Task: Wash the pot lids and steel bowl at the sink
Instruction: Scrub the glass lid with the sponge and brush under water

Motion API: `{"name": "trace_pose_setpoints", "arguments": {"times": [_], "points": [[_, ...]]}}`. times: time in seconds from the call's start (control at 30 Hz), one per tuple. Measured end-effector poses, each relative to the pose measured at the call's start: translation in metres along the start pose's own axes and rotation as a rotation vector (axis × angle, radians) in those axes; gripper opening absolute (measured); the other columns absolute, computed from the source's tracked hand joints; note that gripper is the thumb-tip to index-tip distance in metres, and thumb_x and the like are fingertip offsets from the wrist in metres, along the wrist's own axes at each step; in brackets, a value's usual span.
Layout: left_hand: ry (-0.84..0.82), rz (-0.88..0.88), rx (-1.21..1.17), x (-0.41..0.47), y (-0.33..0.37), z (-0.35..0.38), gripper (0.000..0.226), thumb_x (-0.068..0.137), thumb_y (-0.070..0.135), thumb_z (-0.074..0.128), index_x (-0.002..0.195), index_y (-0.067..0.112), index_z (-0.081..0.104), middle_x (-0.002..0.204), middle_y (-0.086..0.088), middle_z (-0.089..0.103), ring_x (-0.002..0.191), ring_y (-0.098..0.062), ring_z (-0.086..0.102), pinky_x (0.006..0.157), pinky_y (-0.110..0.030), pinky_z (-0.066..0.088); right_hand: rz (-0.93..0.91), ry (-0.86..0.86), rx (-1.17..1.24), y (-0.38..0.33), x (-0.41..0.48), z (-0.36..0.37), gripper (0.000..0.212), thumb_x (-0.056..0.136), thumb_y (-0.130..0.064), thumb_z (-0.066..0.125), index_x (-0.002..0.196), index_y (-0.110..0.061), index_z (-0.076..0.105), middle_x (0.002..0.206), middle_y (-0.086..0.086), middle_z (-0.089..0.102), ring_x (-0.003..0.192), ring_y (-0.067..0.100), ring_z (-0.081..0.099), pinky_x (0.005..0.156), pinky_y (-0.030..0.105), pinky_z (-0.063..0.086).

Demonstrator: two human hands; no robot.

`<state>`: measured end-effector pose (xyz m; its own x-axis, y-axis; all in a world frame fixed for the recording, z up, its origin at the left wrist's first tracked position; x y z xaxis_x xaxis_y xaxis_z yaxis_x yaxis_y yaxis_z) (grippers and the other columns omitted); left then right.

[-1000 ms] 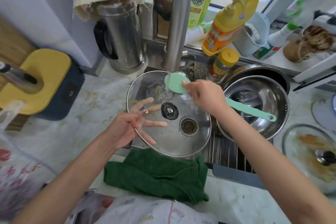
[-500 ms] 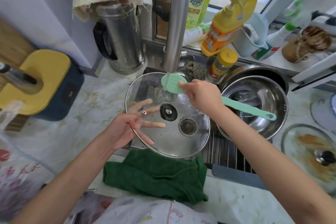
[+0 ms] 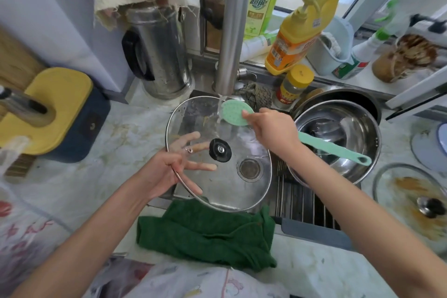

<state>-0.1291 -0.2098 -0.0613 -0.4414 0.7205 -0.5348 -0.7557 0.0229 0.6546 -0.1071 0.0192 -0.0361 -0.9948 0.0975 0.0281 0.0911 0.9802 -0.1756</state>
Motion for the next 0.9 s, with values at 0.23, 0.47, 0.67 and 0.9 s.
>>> {"name": "trace_pose_setpoints", "arguments": {"times": [0.23, 0.47, 0.67, 0.9], "points": [[-0.024, -0.002, 0.002, 0.001, 0.005, 0.005, 0.093, 0.053, -0.002, 0.038, 0.144, 0.018, 0.037, 0.136, -0.006, 0.057, 0.109, -0.045, 0.062, 0.053, -0.05, 0.059, 0.008, -0.004, 0.061, -0.006, -0.001, -0.001, 0.035, 0.101, -0.023, 0.044, 0.13, -0.03, 0.06, 0.069, 0.0, 0.046, 0.053, 0.022, 0.043, 0.048, 0.027, 0.029], [-0.022, -0.014, 0.018, 0.001, 0.001, 0.006, 0.083, 0.064, -0.001, 0.038, 0.144, 0.017, 0.036, 0.135, -0.005, 0.058, 0.108, -0.044, 0.063, 0.064, -0.054, 0.058, 0.014, -0.013, 0.037, -0.004, -0.001, -0.001, 0.035, 0.102, -0.027, 0.041, 0.132, -0.031, 0.058, 0.071, 0.002, 0.047, 0.056, 0.025, 0.05, 0.048, 0.032, 0.038], [-0.022, -0.008, -0.014, 0.001, 0.003, 0.006, 0.085, 0.061, -0.003, 0.037, 0.143, 0.017, 0.038, 0.136, -0.009, 0.057, 0.109, -0.046, 0.061, 0.053, -0.052, 0.058, -0.003, 0.017, 0.069, -0.015, -0.009, 0.0, 0.036, 0.095, -0.015, 0.054, 0.129, -0.027, 0.062, 0.066, 0.002, 0.044, 0.047, 0.025, 0.046, 0.043, 0.032, 0.04], [-0.026, 0.001, 0.015, -0.001, 0.006, 0.009, 0.087, 0.058, -0.003, 0.037, 0.142, 0.017, 0.038, 0.136, -0.007, 0.057, 0.109, -0.045, 0.062, 0.054, -0.051, 0.059, -0.012, 0.014, 0.04, -0.016, -0.008, -0.003, 0.041, 0.093, -0.012, 0.056, 0.13, -0.027, 0.061, 0.066, 0.001, 0.04, 0.047, 0.023, 0.042, 0.041, 0.026, 0.029]]}}
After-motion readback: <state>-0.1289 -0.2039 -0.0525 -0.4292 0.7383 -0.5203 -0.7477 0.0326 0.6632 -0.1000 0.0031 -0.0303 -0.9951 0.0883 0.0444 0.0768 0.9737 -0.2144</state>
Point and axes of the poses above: each hand's wrist, its own x-axis towards the middle knuckle, its own z-axis out of the palm, y = z × x, the point moved 4 cm from there along x, towards the middle knuckle
